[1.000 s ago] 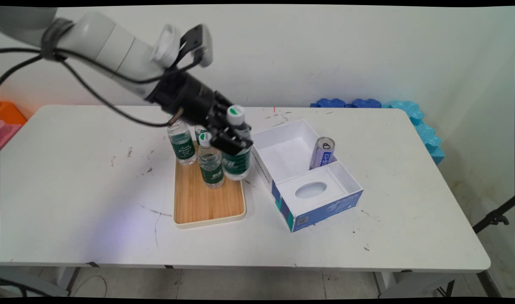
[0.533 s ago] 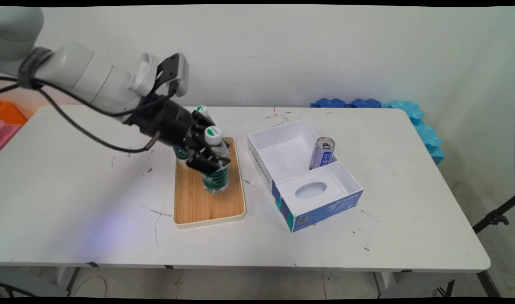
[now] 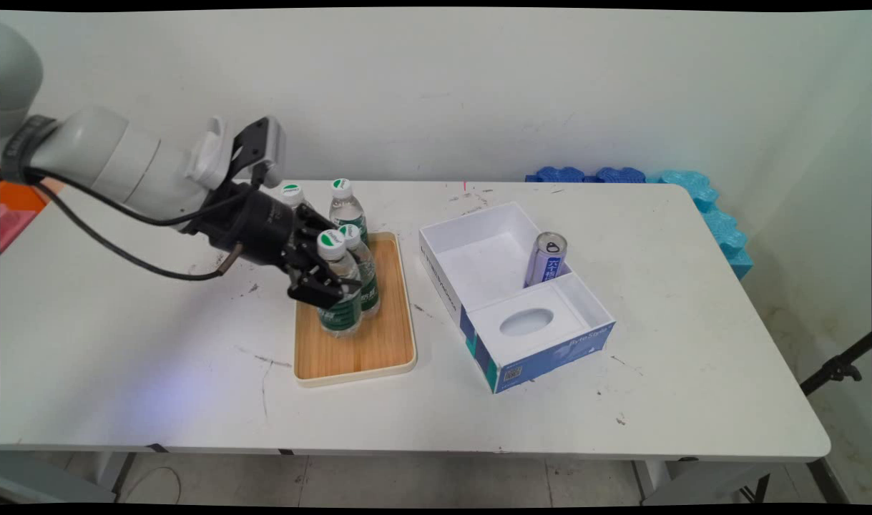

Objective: Place the picked object on the tray

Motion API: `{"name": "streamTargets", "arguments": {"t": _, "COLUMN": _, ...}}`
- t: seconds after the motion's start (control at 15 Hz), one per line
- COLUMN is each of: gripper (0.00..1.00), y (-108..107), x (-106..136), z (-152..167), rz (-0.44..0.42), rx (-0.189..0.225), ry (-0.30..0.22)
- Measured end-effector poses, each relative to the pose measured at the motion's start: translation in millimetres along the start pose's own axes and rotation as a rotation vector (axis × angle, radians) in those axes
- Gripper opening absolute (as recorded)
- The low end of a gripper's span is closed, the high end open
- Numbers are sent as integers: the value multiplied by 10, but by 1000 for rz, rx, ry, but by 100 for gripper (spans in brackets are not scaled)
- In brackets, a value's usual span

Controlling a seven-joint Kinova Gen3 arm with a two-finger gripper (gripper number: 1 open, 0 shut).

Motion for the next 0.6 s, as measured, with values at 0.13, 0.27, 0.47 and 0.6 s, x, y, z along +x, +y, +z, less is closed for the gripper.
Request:
{"name": "streamTargets", "arguments": {"t": 0.13, "gripper": 0, "y": -4, "x": -126, "z": -29, "rz": -12, "rx": 4, "ry": 6}}
{"name": "streamTargets", "arguments": {"t": 0.27, "gripper": 0, "y": -13, "x": -223, "z": -54, "rz": -21, "rx": 8, "ry": 11}}
{"name": "streamTargets", "arguments": {"t": 0.47, "gripper": 0, "y": -37, "x": -376, "z": -90, "rz": -37, "rx": 16, "ry": 18}}
{"name": "streamTargets", "arguments": {"t": 0.6, "gripper": 0, "y": -62, "x": -479, "z": -104, "rz": -50, "rx": 23, "ry": 23}}
